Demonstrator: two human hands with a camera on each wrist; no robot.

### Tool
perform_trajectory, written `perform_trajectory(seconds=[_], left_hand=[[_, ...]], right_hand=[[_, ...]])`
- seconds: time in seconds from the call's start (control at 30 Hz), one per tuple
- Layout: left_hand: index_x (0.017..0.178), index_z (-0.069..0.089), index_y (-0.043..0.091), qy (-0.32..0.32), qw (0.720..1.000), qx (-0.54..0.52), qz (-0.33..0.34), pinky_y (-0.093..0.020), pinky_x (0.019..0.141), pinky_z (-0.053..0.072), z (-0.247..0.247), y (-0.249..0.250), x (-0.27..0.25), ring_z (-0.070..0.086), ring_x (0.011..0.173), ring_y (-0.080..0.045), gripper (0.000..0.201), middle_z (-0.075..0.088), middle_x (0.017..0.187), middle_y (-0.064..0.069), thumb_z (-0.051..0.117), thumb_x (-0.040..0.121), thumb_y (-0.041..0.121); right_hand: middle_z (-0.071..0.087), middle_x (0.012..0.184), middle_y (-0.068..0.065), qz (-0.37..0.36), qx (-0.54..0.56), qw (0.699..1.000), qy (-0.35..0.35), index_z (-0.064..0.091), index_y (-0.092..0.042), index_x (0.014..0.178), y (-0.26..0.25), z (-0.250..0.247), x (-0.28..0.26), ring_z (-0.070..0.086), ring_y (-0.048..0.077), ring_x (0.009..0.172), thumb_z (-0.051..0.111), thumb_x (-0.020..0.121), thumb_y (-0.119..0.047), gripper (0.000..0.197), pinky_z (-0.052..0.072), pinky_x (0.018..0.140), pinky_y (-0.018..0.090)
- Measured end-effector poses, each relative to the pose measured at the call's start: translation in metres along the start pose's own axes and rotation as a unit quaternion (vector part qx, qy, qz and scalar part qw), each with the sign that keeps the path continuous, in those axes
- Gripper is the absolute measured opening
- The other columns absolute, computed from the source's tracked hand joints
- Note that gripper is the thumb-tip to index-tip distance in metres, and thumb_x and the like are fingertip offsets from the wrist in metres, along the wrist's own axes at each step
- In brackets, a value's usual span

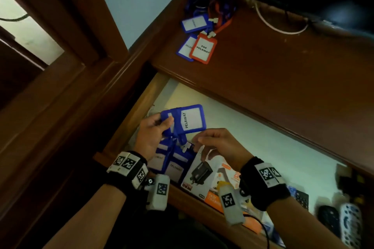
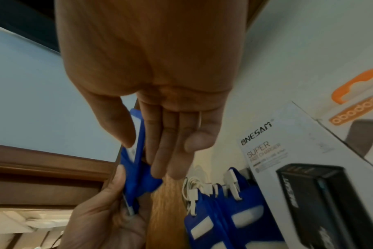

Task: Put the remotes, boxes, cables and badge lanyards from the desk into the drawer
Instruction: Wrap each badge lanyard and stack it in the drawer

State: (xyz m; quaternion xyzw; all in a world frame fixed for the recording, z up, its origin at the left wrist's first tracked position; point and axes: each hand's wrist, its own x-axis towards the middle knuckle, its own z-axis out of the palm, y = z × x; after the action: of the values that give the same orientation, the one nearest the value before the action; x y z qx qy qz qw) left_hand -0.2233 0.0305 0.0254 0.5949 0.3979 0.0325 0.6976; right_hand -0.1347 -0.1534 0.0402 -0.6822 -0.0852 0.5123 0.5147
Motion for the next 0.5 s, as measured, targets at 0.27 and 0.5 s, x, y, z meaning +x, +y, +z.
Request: perform_trajectory(seconds=[0.27, 0.5], left_hand=[[0.075, 0.067, 0.01, -0.198, 0.942, 0.271, 0.023, -0.038, 0.07, 0.054, -0.027, 0.01, 0.064, 0.067, 0.073, -0.022, 0.012, 0.07, 0.075, -0.007, 0.068, 0.086, 0.014], [0.068, 0.06, 0.017, -0.424, 0.727, 0.539, 0.035, -0.024, 0.056, 0.038, -0.011, 0.012, 0.073, 0.049, 0.058, -0.007, 0.019, 0.062, 0.069, -0.002, 0.069, 0.084, 0.022]], right_hand=[[0.067, 0.079, 0.004, -0.05, -0.055, 0.968, 0.239, 0.067, -0.012, 0.084, -0.053, -0.018, 0.061, 0.057, 0.015, 0.064, 0.056, 0.092, -0.009, 0.015, 0.043, 0.058, 0.025], [0.02, 0.155, 0.002, -0.097, -0.261, 0.912, 0.3, 0.043, -0.027, 0.137, -0.091, -0.035, 0.139, 0.023, 0.027, 0.14, 0.066, 0.086, -0.028, 0.056, 0.028, 0.111, 0.044]])
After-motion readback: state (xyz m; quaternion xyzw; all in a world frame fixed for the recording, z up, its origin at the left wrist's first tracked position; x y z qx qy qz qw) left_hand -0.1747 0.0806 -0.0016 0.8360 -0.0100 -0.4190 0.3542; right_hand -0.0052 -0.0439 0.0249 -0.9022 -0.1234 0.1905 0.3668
